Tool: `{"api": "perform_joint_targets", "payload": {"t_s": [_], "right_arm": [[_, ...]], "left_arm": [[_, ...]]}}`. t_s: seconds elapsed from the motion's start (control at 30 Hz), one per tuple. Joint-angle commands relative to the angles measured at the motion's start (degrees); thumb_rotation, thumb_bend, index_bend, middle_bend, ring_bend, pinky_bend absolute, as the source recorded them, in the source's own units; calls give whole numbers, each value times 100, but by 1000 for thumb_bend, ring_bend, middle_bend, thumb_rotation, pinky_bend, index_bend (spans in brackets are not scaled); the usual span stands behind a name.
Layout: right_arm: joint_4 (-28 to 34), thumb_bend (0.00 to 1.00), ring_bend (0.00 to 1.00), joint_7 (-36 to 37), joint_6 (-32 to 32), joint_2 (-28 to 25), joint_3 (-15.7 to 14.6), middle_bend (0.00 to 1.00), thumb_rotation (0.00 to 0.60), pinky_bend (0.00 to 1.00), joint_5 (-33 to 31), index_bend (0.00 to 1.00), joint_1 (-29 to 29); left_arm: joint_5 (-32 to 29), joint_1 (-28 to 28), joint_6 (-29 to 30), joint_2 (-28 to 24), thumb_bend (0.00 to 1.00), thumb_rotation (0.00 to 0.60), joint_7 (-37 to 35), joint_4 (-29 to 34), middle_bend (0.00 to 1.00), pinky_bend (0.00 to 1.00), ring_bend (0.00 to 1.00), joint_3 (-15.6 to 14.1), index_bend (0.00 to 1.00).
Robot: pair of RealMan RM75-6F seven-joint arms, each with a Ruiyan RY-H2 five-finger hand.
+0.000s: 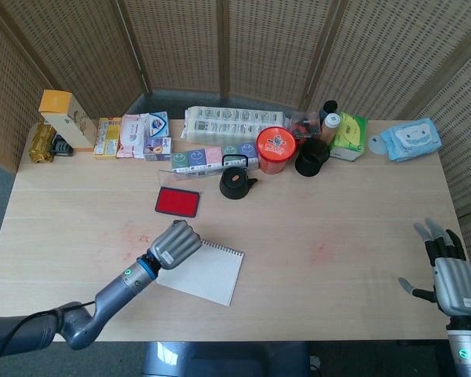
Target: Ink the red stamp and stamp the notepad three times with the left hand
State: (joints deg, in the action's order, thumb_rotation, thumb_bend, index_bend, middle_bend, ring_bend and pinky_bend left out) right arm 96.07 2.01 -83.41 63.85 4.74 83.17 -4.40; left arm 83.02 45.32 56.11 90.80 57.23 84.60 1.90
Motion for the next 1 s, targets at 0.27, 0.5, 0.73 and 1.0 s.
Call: {"api": "perform_joint_targets", "payload": {"t_s": [0.27,0.5,0.73,1.0], "right_arm": [[16,76,0,57,27,-29,13,0,600,0,-43,0,-1],[24,76,0,81,54,-47,17,0,600,0,-72,0,-3],[44,76,0,65,59,-55,15,0,600,0,-77,0,-3],[51,76,0,71,45,-66,17,0,600,0,-74,0,4]], "left_arm": [[-215,113,-248,420,377,600,325,-254,1000,1000,1000,-43,725],[-310,119,-302,582,378,600,397,-426,1000,1000,1000,-104,729],[-366,129,-367,721,379,600,438,-567,1000,1000,1000,-177,728],[-403,83,-412,867,380,600,308,-791,1000,1000,1000,-287,728]]}}
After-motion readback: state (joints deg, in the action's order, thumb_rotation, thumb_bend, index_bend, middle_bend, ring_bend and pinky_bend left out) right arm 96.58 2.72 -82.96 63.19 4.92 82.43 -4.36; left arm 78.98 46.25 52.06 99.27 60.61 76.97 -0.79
